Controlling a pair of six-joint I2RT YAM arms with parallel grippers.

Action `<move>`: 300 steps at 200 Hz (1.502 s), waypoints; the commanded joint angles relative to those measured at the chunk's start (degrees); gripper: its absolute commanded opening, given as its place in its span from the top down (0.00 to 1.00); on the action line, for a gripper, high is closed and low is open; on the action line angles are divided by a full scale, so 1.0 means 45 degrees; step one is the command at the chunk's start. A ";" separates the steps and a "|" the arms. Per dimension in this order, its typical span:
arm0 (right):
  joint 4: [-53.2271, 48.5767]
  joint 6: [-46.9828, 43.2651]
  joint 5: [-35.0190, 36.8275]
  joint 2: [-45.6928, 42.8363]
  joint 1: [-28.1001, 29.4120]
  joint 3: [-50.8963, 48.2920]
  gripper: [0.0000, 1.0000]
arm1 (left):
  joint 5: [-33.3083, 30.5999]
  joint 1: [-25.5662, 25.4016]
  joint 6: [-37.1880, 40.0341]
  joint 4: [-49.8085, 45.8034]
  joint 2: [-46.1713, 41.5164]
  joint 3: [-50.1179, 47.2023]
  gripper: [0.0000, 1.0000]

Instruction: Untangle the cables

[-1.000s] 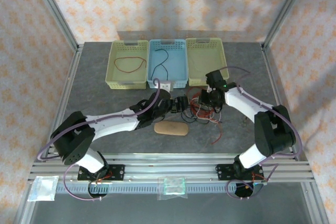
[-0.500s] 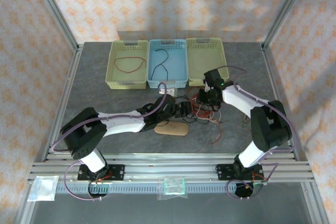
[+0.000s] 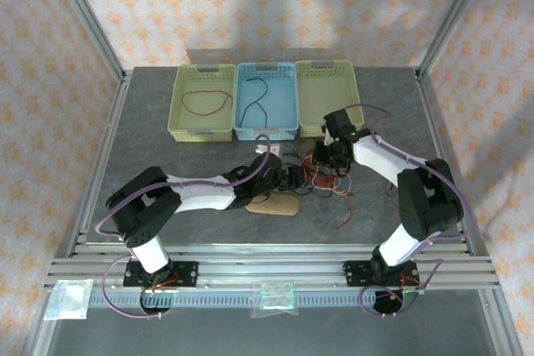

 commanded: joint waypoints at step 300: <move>-0.1250 -0.0492 -0.1050 -0.6315 0.0042 0.1627 1.00 | -0.1146 -0.0139 -0.0670 -0.2106 0.3568 0.3274 0.15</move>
